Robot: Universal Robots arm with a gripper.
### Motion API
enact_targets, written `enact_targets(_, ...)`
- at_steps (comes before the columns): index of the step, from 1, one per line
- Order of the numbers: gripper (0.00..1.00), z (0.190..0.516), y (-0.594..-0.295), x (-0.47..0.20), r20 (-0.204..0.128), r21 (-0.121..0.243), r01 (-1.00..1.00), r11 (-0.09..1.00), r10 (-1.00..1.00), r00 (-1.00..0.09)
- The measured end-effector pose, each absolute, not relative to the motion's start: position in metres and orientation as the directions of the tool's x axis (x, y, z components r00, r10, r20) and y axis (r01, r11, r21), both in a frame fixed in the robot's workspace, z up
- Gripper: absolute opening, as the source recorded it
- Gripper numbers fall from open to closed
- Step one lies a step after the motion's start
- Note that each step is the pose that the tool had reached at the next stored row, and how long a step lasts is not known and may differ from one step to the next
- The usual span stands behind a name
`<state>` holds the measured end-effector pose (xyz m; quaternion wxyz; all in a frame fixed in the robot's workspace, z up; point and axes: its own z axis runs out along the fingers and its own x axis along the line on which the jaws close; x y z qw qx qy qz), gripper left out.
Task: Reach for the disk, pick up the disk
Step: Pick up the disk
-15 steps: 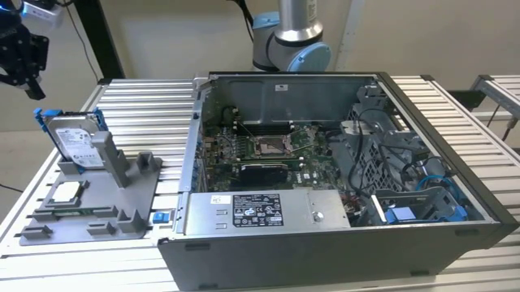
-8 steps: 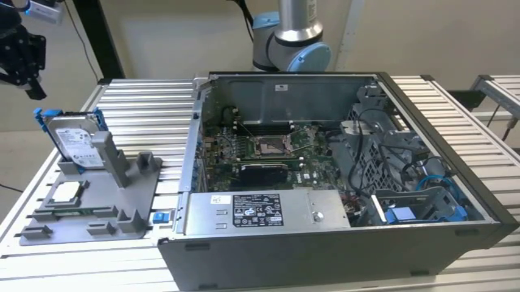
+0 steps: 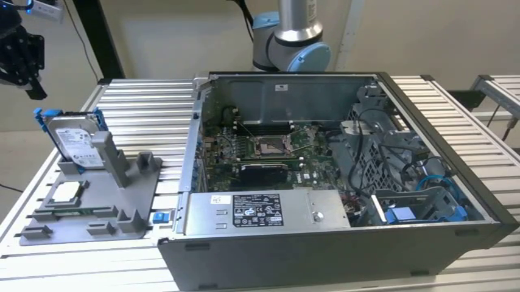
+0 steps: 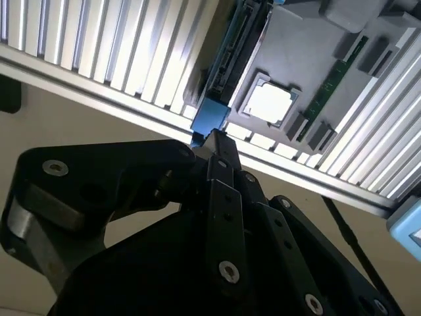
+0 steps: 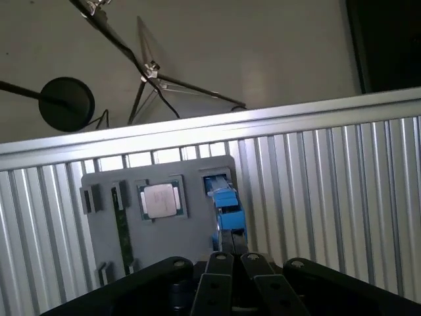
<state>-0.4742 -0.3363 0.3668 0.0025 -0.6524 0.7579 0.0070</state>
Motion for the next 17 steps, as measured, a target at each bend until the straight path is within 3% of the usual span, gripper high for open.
enact_targets(17,0.0,0.3669,-0.3363,-0.4742,-0.013,0.008,-0.99,0.141,-0.99,-0.141)
